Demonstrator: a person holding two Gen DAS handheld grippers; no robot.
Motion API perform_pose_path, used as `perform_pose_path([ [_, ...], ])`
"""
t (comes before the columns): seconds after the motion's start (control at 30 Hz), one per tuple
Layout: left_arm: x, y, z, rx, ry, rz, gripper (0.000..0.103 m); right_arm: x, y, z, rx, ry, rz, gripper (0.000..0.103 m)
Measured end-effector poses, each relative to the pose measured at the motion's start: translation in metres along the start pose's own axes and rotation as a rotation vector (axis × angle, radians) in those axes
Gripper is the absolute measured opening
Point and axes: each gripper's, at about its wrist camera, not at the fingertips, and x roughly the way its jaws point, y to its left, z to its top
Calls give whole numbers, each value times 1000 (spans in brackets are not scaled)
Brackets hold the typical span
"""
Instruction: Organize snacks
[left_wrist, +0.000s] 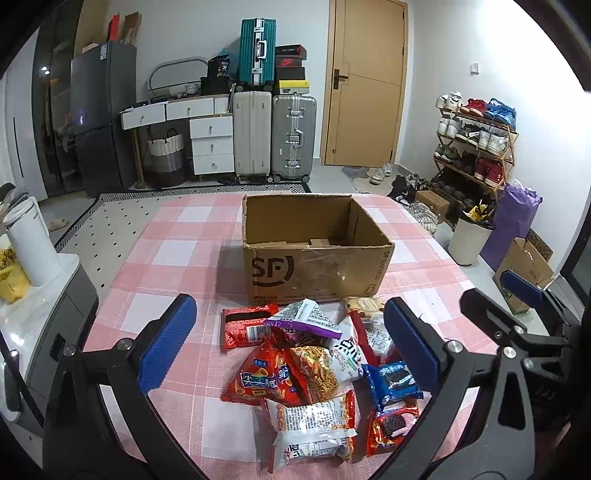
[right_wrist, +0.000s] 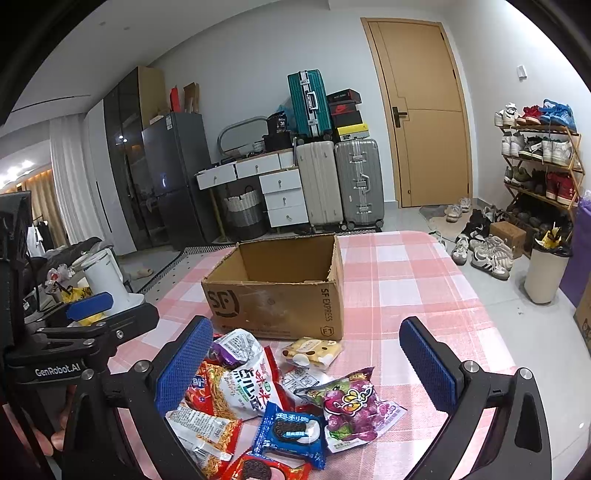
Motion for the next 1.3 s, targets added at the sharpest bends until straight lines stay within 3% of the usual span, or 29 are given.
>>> perform_pose_path([
  [1.3,-9,0,1,10,-2,18,102,-15,-2,5,23,-22,-7,103],
])
